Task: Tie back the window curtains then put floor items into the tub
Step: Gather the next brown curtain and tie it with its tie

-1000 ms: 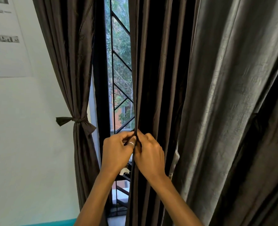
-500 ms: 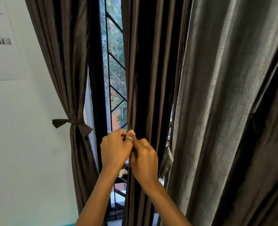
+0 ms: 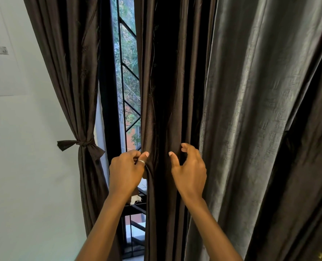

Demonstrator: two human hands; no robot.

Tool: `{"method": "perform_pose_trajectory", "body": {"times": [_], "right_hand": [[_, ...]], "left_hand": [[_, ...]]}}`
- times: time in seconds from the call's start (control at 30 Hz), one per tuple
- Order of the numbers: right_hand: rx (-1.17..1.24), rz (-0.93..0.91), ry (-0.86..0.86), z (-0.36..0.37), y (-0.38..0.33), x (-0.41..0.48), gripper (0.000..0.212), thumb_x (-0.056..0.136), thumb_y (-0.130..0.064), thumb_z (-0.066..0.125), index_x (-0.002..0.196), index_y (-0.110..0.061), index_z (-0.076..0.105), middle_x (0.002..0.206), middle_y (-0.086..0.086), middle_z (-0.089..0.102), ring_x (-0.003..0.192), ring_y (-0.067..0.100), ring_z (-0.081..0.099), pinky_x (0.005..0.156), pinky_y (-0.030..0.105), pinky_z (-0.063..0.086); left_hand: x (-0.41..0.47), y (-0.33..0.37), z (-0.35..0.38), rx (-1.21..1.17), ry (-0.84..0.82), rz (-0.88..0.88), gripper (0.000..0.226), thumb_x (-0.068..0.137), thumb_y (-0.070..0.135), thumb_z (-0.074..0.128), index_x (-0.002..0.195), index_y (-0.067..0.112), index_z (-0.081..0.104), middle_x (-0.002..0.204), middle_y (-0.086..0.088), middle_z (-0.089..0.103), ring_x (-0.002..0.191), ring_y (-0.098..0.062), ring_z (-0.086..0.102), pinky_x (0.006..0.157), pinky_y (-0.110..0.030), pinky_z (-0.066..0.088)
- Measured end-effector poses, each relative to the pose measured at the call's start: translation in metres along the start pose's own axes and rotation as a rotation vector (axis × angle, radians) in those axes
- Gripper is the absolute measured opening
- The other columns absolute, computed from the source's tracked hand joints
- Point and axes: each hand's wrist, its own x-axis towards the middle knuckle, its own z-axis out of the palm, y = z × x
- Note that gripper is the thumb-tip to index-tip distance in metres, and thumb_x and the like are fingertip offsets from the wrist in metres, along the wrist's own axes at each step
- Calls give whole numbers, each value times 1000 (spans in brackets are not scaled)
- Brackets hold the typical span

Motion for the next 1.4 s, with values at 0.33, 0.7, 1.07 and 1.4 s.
{"method": "perform_pose_trajectory", "body": {"times": [0.33,0.7,1.07,1.4], "right_hand": [[44,144,-49,-29,43,55,12,88,-22,75,98,-15,74,85,-1,74,80,18,69,73,27,49],[-19,114,-6,-43,63,56,6,90,-24,70,93,-19,68,84,-3,74,75,25,69,69,43,57],[163,-18,-99,-19,20,-3,8,93,-33,68,95,-26,71,84,-12,73,70,5,68,68,31,57],[277,-141,-193,6,-12,-27,9,98,-17,63,97,-20,71,86,-10,66,80,7,64,67,29,53]], "left_hand": [[17,-33,-35,77,48,-20,35,94,37,65,66,16,66,51,5,57,52,-7,55,54,-19,40],[19,-42,-40,115,148,17,26,94,34,66,76,17,73,56,10,58,53,-2,53,55,-17,37],[-6,8,-15,3,35,33,29,92,38,67,68,23,71,48,5,58,48,-8,57,50,-28,47],[-10,19,6,-115,-70,47,30,95,37,63,71,21,71,54,0,60,53,-15,58,55,-39,49]]}}
